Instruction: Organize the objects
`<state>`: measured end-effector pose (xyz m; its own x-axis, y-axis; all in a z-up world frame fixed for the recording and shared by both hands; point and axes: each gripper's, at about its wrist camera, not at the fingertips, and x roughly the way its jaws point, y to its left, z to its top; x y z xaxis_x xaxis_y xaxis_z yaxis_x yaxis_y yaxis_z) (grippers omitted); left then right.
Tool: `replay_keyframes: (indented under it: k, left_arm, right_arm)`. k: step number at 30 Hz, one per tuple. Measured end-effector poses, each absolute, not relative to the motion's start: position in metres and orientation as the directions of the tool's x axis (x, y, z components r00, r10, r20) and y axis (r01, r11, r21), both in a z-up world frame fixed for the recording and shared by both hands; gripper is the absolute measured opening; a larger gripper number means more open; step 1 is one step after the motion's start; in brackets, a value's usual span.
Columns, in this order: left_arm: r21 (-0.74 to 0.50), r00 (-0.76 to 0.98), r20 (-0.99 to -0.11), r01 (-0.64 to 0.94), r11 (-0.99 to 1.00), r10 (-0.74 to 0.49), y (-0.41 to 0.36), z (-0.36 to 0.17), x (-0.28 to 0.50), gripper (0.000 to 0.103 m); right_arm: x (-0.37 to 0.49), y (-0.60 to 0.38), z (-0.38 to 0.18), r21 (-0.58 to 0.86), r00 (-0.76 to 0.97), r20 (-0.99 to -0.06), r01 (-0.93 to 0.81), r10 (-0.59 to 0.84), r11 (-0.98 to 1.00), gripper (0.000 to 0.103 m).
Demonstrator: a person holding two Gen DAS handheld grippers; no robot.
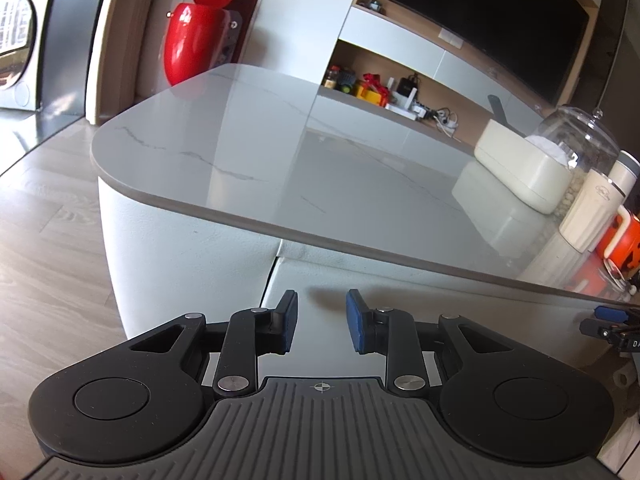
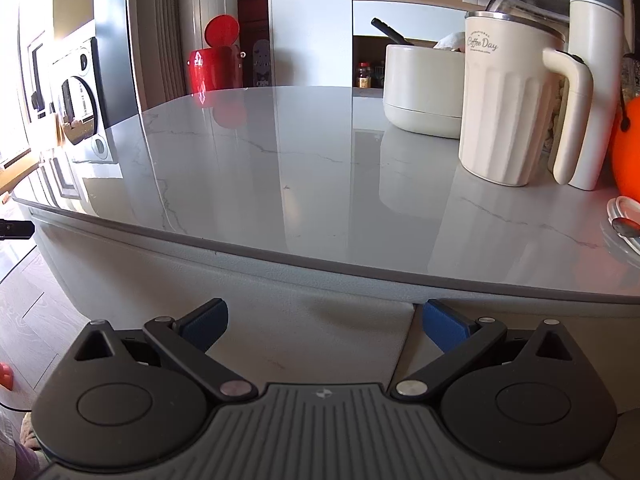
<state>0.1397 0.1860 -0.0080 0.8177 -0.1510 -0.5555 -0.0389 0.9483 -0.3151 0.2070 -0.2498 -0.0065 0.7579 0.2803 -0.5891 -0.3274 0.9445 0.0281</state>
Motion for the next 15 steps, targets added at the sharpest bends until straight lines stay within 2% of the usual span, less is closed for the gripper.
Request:
replay_keyframes:
  k: [7,10,15]
  left_arm:
    - [-0.345,0.829,-0.542,-0.069,0.936,-0.139,0.1937,-0.011,0.1408,0.029]
    - [-0.343,0.837,-0.525,-0.039,0.939,-0.157,0.1926,-0.0112,0.1405,0.029]
    - [-0.337,0.841,-0.518,-0.031,0.941,-0.157,0.1943,-0.0112,0.142,0.029]
  right_arm:
    - [0.2019,-0.2386,-0.0084,-0.008,0.771,-0.593,-0.294,0.232,0.956,0.103]
    - [0.2053,-0.2393,-0.0119,0.011,0.75,-0.62,-0.283,0.228,0.959,0.103]
    - [0.2091,-0.2429,-0.0101,0.049,0.752,-0.611,-0.275,0.247,0.96,0.103]
